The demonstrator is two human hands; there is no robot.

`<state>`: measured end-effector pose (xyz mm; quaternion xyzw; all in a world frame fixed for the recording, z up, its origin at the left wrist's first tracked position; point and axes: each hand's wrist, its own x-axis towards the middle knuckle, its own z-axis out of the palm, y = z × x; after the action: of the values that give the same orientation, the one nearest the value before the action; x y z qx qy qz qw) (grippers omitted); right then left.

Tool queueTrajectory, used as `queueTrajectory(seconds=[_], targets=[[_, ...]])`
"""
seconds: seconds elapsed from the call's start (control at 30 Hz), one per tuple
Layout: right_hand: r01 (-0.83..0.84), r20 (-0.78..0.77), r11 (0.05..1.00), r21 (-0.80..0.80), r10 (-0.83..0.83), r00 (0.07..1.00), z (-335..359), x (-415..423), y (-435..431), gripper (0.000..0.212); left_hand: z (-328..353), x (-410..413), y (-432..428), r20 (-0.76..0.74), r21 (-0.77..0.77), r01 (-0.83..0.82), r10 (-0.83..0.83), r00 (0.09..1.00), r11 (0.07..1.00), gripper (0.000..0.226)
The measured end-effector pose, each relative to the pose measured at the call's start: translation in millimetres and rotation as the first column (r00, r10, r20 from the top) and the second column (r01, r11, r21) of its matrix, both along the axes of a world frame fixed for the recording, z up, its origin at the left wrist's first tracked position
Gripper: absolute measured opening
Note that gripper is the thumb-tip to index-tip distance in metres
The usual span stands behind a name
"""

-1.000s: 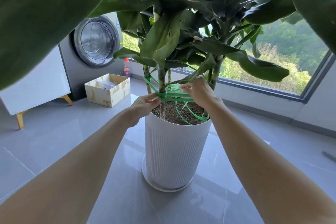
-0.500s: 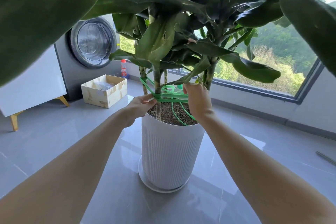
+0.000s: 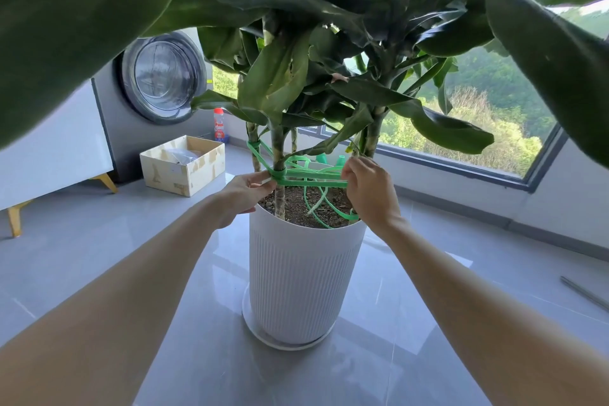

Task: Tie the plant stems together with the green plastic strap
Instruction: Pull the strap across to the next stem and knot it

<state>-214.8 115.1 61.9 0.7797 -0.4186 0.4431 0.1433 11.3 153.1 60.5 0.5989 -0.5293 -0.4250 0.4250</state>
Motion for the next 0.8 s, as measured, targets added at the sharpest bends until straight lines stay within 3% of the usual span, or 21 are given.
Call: queueTrajectory(seconds=[0.07,0.17,0.27,0.37,0.53,0.67,0.8], targets=[[0.075,0.221,0.995,0.061,-0.087,0.971,-7.4,-10.9,3.9,0.023,-0.4,0.7,-0.3,-0.001,0.004,0.006,-0.006,1.0,1.0,0.037],[0.13,0.535,0.904,0.407,-0.351,0.768,-12.5,-19.2,-4.9,0.024,-0.6,-0.3,0.6,0.002,-0.001,-0.006,0.006,1.0,1.0,0.039],[-0.183,0.714,0.774,0.607,-0.429,0.553,-6.3,-19.2,-14.9,0.021,-0.4,-2.2,1.5,0.003,-0.003,-0.02,0.02,1.0,1.0,0.038],[-0.563,0.833,0.614,0.554,-0.4,0.383,6.2,-11.4,-19.7,0.032,-1.4,-3.6,1.6,-0.013,0.0,-0.031,0.031,0.999,1.0,0.038],[-0.667,0.833,0.5,0.553,-0.339,0.437,-3.4,0.2,-34.4,0.045,-2.9,-3.4,0.0,-0.038,-0.003,-0.027,0.027,0.999,1.0,0.038],[-0.752,0.855,0.412,0.515,-0.303,0.42,-8.8,-3.6,-36.9,0.049,-6.1,-0.7,-3.2,-0.076,0.017,-0.018,0.019,0.997,1.0,0.036],[-0.76,0.791,0.25,0.6,-0.33,0.516,-7.2,-10.9,-42.5,0.052,-8.3,2.9,-4.9,-0.139,0.052,0.013,-0.006,0.99,0.999,0.028]])
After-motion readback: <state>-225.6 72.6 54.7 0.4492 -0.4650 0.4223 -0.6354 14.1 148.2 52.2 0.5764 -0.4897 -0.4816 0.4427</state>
